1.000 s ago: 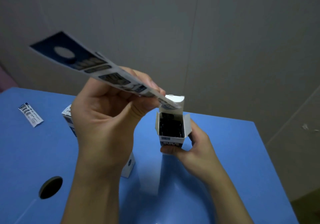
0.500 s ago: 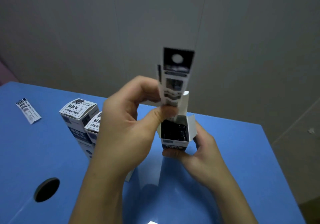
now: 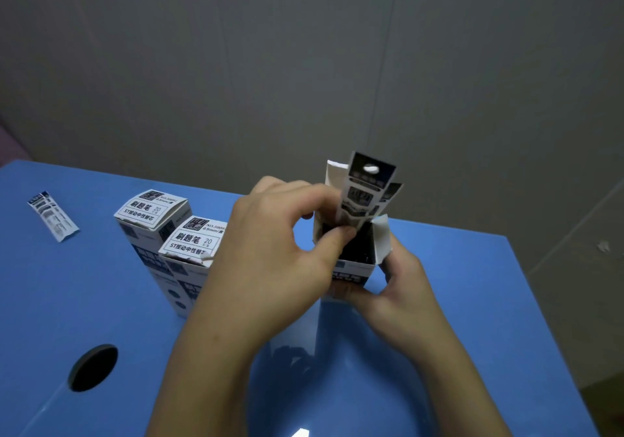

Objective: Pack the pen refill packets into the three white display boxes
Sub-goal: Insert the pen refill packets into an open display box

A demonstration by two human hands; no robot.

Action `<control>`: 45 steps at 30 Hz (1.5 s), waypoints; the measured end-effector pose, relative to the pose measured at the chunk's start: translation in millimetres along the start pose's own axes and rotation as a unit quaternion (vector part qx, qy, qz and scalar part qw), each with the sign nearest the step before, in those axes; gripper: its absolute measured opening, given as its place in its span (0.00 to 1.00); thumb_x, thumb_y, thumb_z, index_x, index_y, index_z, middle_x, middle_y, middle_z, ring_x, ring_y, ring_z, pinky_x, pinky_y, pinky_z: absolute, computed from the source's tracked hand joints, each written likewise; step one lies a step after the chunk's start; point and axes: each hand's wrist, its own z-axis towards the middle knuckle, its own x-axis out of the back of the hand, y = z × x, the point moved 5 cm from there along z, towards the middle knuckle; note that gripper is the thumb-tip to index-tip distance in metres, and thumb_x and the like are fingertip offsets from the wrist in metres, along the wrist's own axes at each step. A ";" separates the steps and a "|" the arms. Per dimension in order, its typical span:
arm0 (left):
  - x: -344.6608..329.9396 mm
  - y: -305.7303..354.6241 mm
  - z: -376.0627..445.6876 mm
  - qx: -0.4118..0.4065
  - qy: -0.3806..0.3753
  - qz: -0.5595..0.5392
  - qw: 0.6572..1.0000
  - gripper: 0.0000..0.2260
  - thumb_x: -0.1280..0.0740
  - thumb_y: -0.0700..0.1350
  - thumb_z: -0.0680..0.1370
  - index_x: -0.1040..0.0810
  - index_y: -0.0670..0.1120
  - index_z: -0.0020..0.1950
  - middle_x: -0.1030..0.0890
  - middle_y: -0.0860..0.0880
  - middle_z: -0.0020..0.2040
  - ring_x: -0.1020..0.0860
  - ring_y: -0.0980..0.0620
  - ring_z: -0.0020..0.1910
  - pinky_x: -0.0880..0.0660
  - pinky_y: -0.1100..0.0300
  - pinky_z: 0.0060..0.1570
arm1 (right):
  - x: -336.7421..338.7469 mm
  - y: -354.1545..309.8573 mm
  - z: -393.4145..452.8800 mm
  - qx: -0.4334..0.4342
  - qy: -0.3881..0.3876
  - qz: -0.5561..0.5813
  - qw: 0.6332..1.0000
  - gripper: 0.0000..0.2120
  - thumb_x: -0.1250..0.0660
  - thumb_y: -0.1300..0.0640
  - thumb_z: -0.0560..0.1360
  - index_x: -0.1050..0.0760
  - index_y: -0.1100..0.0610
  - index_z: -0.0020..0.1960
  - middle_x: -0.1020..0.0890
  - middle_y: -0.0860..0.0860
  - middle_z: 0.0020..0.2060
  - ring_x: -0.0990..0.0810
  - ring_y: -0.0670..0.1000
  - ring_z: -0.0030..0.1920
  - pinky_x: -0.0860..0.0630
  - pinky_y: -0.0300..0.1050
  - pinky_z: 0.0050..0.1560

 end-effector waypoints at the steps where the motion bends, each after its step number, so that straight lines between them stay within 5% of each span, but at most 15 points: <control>1: 1.1 1.9 -0.5 -0.006 -0.006 0.003 1.000 0.03 0.29 0.49 0.72 0.19 0.57 0.43 0.21 0.63 0.41 0.25 0.56 0.51 0.34 0.72 0.47 | 0.3 0.5 -0.1 -0.002 -0.001 0.001 1.000 0.24 0.21 0.67 0.66 0.23 0.48 0.55 0.16 0.43 0.48 0.17 0.48 0.51 0.20 0.41 0.49; 5: 8.7 12.7 -1.9 -0.029 0.034 -0.051 0.998 0.07 0.28 0.50 0.73 0.19 0.62 0.49 0.21 0.66 0.45 0.25 0.57 0.52 0.34 0.73 0.49 | -1.3 1.6 0.2 -0.007 -0.008 -0.002 1.000 0.22 0.22 0.67 0.67 0.23 0.48 0.54 0.16 0.44 0.47 0.17 0.50 0.52 0.18 0.51 0.50; 9: 11.3 13.0 -0.2 -0.033 0.089 -0.073 0.993 0.02 0.27 0.50 0.75 0.17 0.57 0.46 0.19 0.60 0.44 0.26 0.54 0.49 0.33 0.69 0.47 | -2.2 1.7 1.0 -0.001 -0.009 -0.021 1.000 0.22 0.20 0.65 0.66 0.23 0.48 0.54 0.16 0.44 0.48 0.17 0.49 0.52 0.20 0.49 0.52; 14: -4.2 -1.0 -0.2 0.025 0.034 -0.005 0.999 0.04 0.24 0.50 0.73 0.17 0.59 0.43 0.23 0.60 0.45 0.28 0.58 0.52 0.35 0.73 0.47 | -0.5 6.1 1.6 -0.009 -0.009 -0.004 1.000 0.23 0.21 0.65 0.67 0.23 0.49 0.56 0.16 0.45 0.49 0.17 0.50 0.53 0.19 0.51 0.53; 18: 5.8 11.1 -0.7 -0.013 0.064 -0.032 0.997 0.10 0.24 0.50 0.71 0.18 0.60 0.51 0.21 0.60 0.47 0.26 0.56 0.52 0.33 0.71 0.48 | -1.7 8.6 1.6 -0.012 -0.020 0.008 1.000 0.23 0.22 0.64 0.67 0.23 0.48 0.58 0.16 0.46 0.51 0.17 0.51 0.55 0.19 0.56 0.52; 21: 13.3 17.7 -0.9 -0.050 0.095 -0.080 0.991 0.05 0.25 0.46 0.72 0.18 0.55 0.46 0.19 0.59 0.44 0.25 0.52 0.48 0.32 0.66 0.46 | -3.5 9.5 2.4 -0.014 -0.020 0.011 1.000 0.22 0.23 0.58 0.66 0.23 0.47 0.57 0.17 0.46 0.50 0.17 0.53 0.53 0.19 0.59 0.52; 27: 1.8 9.7 0.9 -0.052 0.063 0.068 0.994 0.02 0.26 0.47 0.71 0.17 0.53 0.42 0.20 0.60 0.39 0.26 0.52 0.45 0.33 0.68 0.45 | -3.1 12.8 3.8 -0.013 -0.020 0.012 1.000 0.25 0.22 0.65 0.67 0.23 0.49 0.59 0.17 0.47 0.52 0.18 0.54 0.54 0.19 0.59 0.53; 35: 11.5 13.7 -0.3 -0.062 0.051 0.056 0.995 0.07 0.27 0.45 0.72 0.17 0.53 0.50 0.21 0.62 0.43 0.25 0.55 0.46 0.34 0.72 0.46 | -2.5 12.6 3.8 -0.010 -0.021 0.011 1.000 0.26 0.22 0.65 0.67 0.24 0.47 0.60 0.17 0.46 0.53 0.18 0.53 0.56 0.19 0.58 0.54; 40: 4.4 13.6 -0.4 -0.071 0.056 0.114 0.989 0.07 0.29 0.43 0.71 0.18 0.52 0.47 0.19 0.60 0.42 0.27 0.51 0.46 0.28 0.52 0.47 | -2.9 14.5 4.6 -0.007 -0.016 0.001 1.000 0.24 0.21 0.64 0.67 0.24 0.48 0.59 0.17 0.46 0.53 0.18 0.52 0.55 0.21 0.59 0.55; 45: 8.2 13.7 -1.5 -0.062 0.068 0.160 0.983 0.03 0.30 0.49 0.73 0.19 0.54 0.46 0.21 0.59 0.41 0.28 0.51 0.46 0.35 0.53 0.47 | -4.3 15.2 4.3 -0.013 -0.022 0.016 1.000 0.24 0.23 0.63 0.67 0.24 0.47 0.59 0.17 0.47 0.53 0.18 0.54 0.56 0.20 0.61 0.54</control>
